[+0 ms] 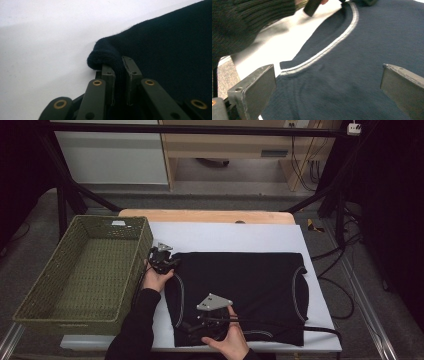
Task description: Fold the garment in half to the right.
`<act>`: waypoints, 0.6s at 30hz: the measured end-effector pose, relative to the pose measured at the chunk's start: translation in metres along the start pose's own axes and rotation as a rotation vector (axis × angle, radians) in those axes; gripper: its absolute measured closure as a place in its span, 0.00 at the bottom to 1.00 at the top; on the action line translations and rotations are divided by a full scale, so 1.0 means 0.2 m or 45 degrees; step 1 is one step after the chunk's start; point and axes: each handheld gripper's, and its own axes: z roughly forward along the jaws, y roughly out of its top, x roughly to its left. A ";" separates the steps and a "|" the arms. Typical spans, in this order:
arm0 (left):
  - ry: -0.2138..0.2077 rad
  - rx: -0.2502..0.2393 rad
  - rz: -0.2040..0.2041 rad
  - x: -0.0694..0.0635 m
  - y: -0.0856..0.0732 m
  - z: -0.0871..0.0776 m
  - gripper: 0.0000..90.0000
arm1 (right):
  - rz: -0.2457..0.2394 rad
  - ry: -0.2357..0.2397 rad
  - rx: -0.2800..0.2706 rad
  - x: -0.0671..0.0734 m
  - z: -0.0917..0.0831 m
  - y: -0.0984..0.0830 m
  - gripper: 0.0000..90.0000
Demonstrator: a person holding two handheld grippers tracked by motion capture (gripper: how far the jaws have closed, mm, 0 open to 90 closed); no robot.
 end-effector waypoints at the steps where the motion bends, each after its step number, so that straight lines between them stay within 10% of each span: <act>1: 0.003 -0.006 0.010 0.00 0.00 0.00 0.89 | 0.003 0.006 0.004 0.02 0.02 0.00 0.01; 18: -0.007 -0.023 -0.002 0.00 -0.01 0.00 0.89 | -0.069 0.018 0.135 0.18 0.22 -0.02 0.13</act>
